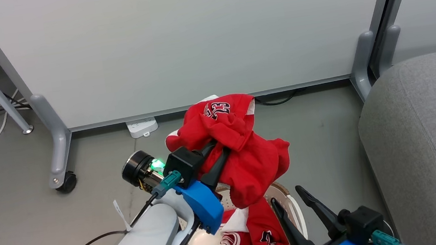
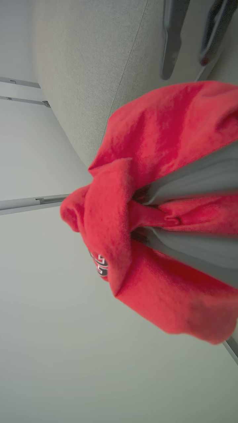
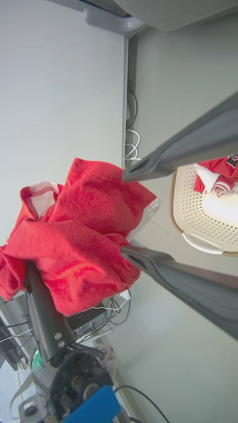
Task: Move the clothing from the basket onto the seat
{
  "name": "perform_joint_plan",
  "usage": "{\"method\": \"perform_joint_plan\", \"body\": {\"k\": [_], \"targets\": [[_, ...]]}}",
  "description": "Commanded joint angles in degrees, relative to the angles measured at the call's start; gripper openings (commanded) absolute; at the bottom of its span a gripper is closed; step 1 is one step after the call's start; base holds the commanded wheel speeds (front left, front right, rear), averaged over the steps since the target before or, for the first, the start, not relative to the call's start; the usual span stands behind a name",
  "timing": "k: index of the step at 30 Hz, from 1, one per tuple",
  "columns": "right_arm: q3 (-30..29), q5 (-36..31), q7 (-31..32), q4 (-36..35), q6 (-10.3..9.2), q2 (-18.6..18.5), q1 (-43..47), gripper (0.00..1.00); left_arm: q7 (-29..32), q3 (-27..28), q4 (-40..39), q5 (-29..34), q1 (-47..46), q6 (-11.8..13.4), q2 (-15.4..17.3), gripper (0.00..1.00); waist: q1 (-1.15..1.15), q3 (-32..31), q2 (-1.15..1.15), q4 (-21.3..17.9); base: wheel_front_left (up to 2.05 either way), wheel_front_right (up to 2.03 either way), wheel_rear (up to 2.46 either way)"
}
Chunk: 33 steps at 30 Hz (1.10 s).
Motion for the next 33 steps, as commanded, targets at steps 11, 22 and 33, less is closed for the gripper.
{"method": "perform_joint_plan", "body": {"k": [11,22,33], "targets": [[4.17,3.12,-0.3,2.91,-0.02,-0.18,-6.58,1.0,-0.29,0.57,0.0,0.68,-0.29,-0.47,-0.59,0.0,0.0,0.8,0.0,0.79,0.0,0.0,0.0],[6.45,4.36,-0.3,5.52,-0.02,-0.16,-12.28,1.0,-0.29,0.97,-0.14,1.14,-0.79,-0.75,-1.33,0.0,0.0,1.93,0.0,1.17,0.0,0.0,0.0],[7.09,4.58,-0.3,8.69,-0.02,-0.16,-15.95,1.0,-0.29,1.73,-0.33,1.84,-0.6,-1.05,-1.79,0.0,0.0,2.65,0.0,1.02,0.0,0.0,0.0]]}}
